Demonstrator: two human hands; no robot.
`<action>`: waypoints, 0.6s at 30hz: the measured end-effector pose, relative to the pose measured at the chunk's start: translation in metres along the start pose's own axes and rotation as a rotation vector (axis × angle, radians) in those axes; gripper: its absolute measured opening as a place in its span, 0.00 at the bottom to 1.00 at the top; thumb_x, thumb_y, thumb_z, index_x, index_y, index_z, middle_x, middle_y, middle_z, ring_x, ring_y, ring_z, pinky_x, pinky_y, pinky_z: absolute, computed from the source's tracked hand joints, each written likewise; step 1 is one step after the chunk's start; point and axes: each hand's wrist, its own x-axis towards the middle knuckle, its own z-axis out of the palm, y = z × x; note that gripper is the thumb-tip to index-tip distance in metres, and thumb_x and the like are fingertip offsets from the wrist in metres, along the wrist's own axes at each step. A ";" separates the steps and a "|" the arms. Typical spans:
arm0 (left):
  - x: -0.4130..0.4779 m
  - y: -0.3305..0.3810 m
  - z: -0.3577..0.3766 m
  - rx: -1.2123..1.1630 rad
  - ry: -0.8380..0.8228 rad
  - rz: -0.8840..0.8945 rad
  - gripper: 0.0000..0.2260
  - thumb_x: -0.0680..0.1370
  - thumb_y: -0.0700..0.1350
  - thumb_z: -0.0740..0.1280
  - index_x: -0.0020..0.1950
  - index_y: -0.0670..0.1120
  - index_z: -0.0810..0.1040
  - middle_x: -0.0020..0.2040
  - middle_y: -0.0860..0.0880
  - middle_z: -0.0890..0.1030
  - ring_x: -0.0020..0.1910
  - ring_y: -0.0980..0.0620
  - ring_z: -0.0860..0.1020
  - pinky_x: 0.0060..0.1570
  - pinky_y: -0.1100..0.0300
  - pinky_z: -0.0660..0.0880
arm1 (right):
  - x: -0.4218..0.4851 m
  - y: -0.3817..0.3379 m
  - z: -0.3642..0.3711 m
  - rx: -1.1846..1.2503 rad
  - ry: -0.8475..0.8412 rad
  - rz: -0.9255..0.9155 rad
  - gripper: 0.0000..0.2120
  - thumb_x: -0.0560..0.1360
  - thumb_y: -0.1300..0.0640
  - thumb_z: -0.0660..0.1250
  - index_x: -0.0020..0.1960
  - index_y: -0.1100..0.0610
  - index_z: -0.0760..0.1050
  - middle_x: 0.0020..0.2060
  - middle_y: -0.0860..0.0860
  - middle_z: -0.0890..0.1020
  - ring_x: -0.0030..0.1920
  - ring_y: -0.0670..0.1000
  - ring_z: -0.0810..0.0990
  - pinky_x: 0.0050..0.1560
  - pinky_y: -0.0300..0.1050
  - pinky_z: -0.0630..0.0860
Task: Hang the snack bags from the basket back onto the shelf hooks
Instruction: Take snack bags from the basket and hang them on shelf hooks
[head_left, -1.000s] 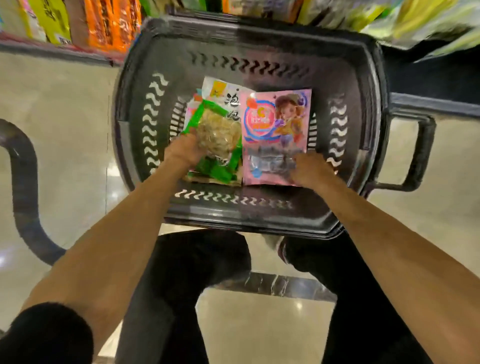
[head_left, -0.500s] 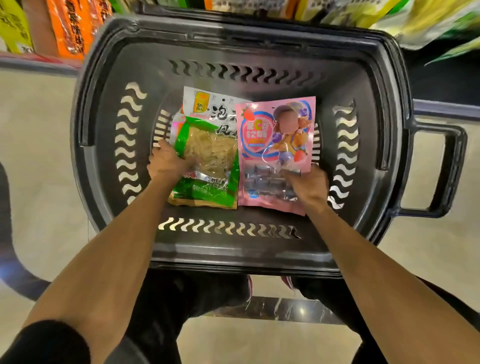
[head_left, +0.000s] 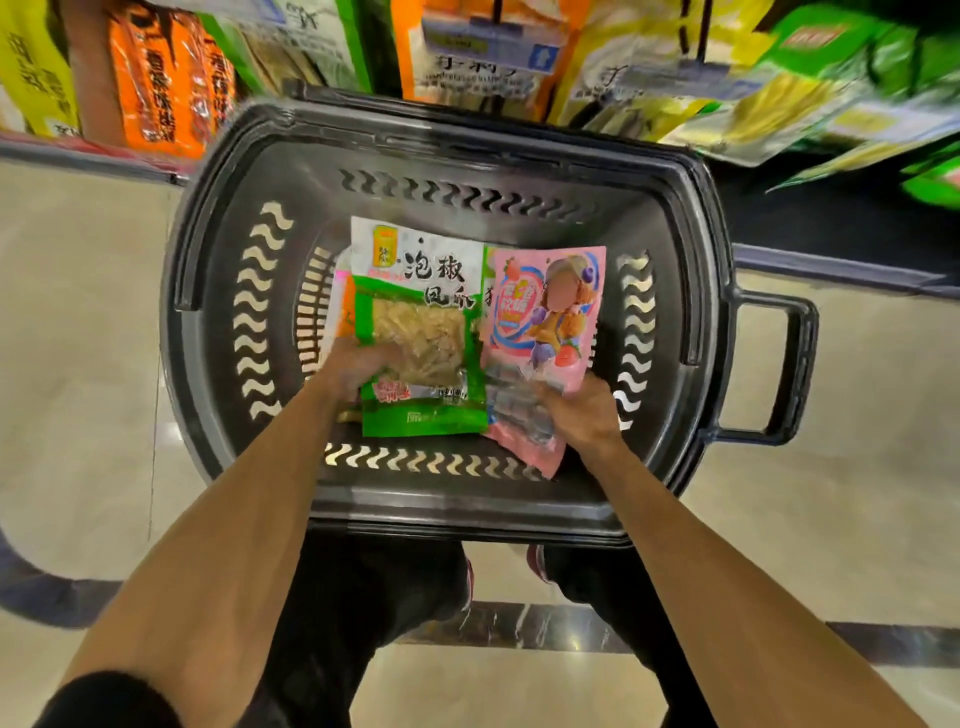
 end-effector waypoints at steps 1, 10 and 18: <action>-0.005 0.001 0.007 -0.016 0.006 0.005 0.15 0.73 0.39 0.75 0.58 0.42 0.78 0.52 0.47 0.82 0.48 0.50 0.80 0.49 0.57 0.75 | -0.003 0.000 -0.002 -0.002 0.017 0.000 0.16 0.77 0.52 0.70 0.62 0.57 0.79 0.55 0.53 0.83 0.54 0.55 0.82 0.50 0.42 0.76; -0.127 0.014 -0.008 -0.114 0.128 0.148 0.12 0.76 0.35 0.71 0.59 0.38 0.79 0.53 0.44 0.81 0.42 0.51 0.81 0.31 0.67 0.78 | -0.080 -0.027 -0.059 0.069 0.075 0.034 0.13 0.75 0.51 0.71 0.57 0.55 0.80 0.48 0.51 0.85 0.49 0.53 0.83 0.49 0.46 0.79; -0.309 0.081 -0.062 -0.219 0.164 0.321 0.10 0.76 0.42 0.73 0.57 0.46 0.82 0.53 0.46 0.85 0.50 0.47 0.84 0.52 0.49 0.81 | -0.206 -0.131 -0.161 0.122 0.041 -0.115 0.07 0.76 0.51 0.70 0.51 0.53 0.79 0.44 0.51 0.83 0.46 0.54 0.82 0.46 0.46 0.77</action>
